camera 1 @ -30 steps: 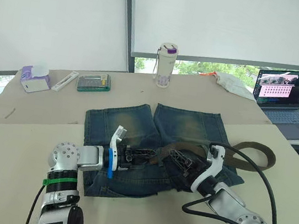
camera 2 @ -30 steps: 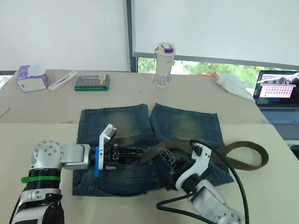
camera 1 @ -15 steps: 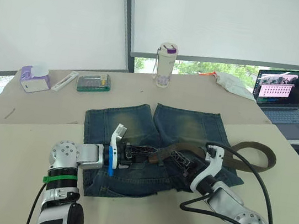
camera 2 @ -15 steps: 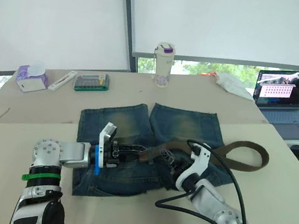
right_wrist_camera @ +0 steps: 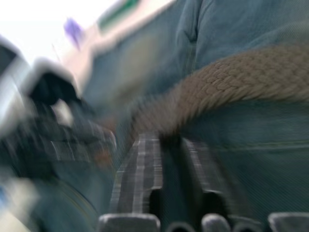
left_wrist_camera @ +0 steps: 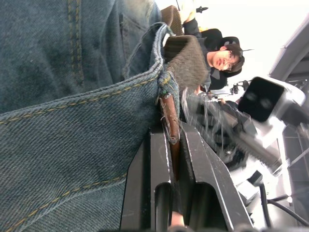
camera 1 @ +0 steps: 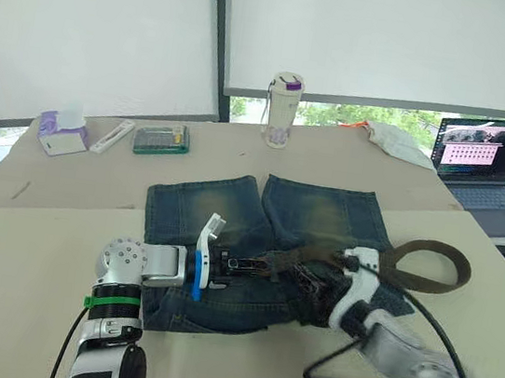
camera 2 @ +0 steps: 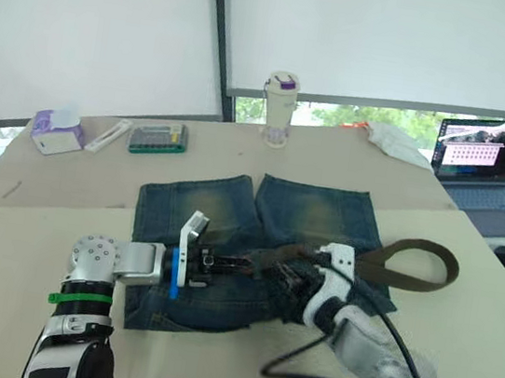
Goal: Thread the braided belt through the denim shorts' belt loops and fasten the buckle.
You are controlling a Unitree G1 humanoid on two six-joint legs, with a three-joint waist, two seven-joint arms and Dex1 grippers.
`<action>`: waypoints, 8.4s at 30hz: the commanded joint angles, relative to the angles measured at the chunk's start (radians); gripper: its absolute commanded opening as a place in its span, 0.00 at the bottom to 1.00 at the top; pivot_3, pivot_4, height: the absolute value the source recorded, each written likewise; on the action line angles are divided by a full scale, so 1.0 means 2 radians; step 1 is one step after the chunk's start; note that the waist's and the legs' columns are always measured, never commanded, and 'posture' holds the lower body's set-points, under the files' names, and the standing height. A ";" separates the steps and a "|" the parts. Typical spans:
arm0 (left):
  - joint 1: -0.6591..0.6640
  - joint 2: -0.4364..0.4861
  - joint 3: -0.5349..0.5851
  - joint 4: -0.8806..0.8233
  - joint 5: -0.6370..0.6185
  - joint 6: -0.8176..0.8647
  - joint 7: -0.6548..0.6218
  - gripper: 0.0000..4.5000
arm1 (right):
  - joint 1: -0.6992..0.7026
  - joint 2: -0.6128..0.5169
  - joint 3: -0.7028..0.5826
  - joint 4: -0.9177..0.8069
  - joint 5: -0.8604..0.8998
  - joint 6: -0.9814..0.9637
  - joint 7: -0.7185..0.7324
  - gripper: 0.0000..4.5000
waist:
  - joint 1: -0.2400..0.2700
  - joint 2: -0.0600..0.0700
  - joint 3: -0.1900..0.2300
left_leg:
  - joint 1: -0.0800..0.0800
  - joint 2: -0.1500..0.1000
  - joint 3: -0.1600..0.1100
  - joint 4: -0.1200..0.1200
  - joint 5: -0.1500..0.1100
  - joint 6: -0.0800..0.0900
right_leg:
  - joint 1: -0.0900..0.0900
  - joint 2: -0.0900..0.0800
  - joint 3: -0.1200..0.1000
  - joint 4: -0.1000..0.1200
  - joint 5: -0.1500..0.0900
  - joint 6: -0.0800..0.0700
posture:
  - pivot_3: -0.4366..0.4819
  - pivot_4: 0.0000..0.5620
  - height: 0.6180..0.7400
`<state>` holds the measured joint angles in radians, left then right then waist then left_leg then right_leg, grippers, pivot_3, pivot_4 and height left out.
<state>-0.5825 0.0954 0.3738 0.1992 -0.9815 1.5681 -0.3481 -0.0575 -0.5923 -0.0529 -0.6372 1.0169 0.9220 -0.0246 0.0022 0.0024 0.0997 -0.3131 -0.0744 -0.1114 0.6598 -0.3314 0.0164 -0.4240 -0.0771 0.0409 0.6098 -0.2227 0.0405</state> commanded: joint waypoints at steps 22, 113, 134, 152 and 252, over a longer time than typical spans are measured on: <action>0.014 0.012 -0.047 -0.040 -0.002 -0.037 -0.042 0.00 | -0.012 -0.121 -0.048 0.010 -0.099 0.138 -0.007 0.75 | 0.008 -0.005 0.003 | 0.000 0.001 0.000 0.000 0.000 -0.001 | 0.000 0.000 0.000 0.000 0.000 0.000 | 0.48 0.27 1.00; 0.021 0.036 -0.049 -0.105 -0.054 -0.031 -0.057 0.00 | -0.103 0.177 -0.146 0.013 0.116 0.182 -0.020 0.38 | 0.005 -0.002 0.000 | 0.000 0.001 -0.001 -0.001 0.001 -0.001 | 0.000 0.000 0.000 0.001 0.001 -0.001 | 0.48 0.27 1.00; 0.178 0.250 -0.204 -0.300 0.157 -0.422 -0.291 0.77 | -0.066 0.129 -0.061 0.017 0.076 0.139 -0.048 0.00 | -0.002 -0.001 0.001 | 0.002 0.001 0.000 -0.007 0.001 -0.002 | -0.001 0.000 0.001 -0.001 0.000 -0.001 | 0.48 0.27 1.00; 0.247 0.282 -0.235 -0.202 0.278 -0.633 -0.381 0.77 | -0.098 0.183 0.005 0.101 -0.031 0.116 -0.029 0.00 | -0.008 -0.001 0.001 | 0.003 0.002 0.000 -0.007 -0.001 0.001 | 0.000 0.000 0.000 -0.001 0.000 -0.002 | 0.48 0.27 1.00; 0.193 0.190 -0.131 -0.156 0.079 -0.287 -0.238 0.44 | -0.165 0.249 0.047 0.191 -0.124 0.089 0.184 0.00 | -0.010 -0.001 0.001 | 0.004 0.002 -0.001 -0.008 0.001 -0.002 | -0.001 0.000 0.000 0.000 0.000 -0.002 | 0.48 0.27 1.00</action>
<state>-0.1888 0.4744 0.1042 -0.0836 -0.7939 0.9891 -0.8099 -0.3818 -0.0994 0.0526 -0.2100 0.7421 1.1023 0.3263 -0.0172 0.0006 0.1019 -0.3059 -0.0713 -0.1126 0.6439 -0.3291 0.0125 -0.4262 -0.0768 0.0411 0.6099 -0.2220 0.0369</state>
